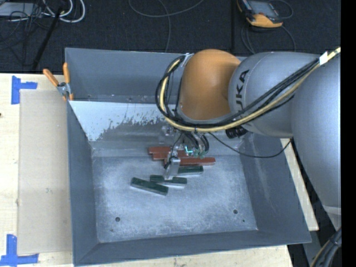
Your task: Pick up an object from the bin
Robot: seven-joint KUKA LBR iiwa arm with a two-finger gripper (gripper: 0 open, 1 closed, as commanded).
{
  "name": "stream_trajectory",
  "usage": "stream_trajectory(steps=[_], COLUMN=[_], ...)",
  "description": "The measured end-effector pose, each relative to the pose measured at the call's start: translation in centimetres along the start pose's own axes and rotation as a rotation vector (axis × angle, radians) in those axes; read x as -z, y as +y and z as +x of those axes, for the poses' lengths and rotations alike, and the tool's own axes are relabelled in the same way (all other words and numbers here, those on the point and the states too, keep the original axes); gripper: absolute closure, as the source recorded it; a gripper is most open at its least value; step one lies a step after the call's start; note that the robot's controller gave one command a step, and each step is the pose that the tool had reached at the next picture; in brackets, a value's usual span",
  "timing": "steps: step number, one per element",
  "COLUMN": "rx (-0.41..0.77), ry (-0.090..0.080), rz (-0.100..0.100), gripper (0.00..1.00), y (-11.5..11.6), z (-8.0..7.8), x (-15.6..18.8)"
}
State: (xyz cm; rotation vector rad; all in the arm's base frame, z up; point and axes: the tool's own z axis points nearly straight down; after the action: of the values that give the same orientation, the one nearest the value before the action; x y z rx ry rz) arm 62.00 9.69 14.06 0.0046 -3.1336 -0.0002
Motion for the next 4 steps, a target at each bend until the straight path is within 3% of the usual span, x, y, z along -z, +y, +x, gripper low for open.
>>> stream_trajectory(steps=[1, 2, 3, 4], rx=[-0.09, -0.094, -0.096, 0.233], ry=[0.0, -0.006, -0.012, -0.006], rz=[0.0, -0.002, -0.002, 0.0], gripper=[0.0, 1.0, 0.0, 0.0], y=[3.9, 3.8, 3.7, 7.2], z=[2.6, 2.3, 2.2, 4.5], x=[-7.5, -6.7, -6.9, -7.2])
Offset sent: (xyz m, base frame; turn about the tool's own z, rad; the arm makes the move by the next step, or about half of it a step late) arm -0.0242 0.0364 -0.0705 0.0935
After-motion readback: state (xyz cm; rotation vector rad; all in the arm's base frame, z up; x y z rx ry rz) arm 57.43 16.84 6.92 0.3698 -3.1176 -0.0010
